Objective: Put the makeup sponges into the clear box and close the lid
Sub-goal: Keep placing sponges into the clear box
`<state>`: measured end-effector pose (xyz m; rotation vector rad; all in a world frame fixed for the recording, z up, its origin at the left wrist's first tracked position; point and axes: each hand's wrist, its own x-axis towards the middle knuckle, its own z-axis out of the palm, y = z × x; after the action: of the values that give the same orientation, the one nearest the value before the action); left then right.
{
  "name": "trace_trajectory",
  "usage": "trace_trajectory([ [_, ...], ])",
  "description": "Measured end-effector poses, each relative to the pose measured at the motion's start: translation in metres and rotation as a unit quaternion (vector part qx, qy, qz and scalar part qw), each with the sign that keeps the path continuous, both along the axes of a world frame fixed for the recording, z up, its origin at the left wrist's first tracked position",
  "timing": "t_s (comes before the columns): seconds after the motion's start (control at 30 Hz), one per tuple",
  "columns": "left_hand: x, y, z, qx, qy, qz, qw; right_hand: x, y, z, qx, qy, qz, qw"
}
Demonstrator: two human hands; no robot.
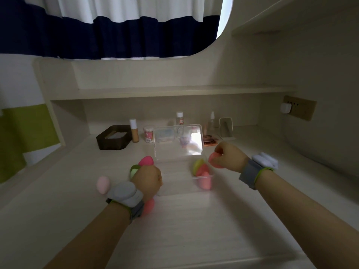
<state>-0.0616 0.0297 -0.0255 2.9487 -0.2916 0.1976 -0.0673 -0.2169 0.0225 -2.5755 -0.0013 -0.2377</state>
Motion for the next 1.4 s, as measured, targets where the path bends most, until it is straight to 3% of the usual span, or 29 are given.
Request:
trace_trajectory([
  [0.13, -0.003, -0.001, 0.003, 0.013, -0.001, -0.006, 1.0, 0.011, 0.016, 0.001, 0.069, 0.004, 0.071, 0.995],
  [0.47, -0.008, -0.003, 0.007, 0.012, 0.007, -0.017, 1.0, 0.033, 0.057, -0.007, 0.009, -0.006, 0.089, 0.996],
  [0.7, -0.009, -0.005, 0.01, 0.026, 0.007, -0.016, 1.0, 0.037, 0.067, -0.011, -0.033, 0.068, 0.087, 0.993],
  [1.4, -0.011, -0.005, 0.01, 0.047, 0.006, -0.017, 0.999, 0.048, 0.073, -0.023, -0.177, 0.037, 0.12, 0.976],
])
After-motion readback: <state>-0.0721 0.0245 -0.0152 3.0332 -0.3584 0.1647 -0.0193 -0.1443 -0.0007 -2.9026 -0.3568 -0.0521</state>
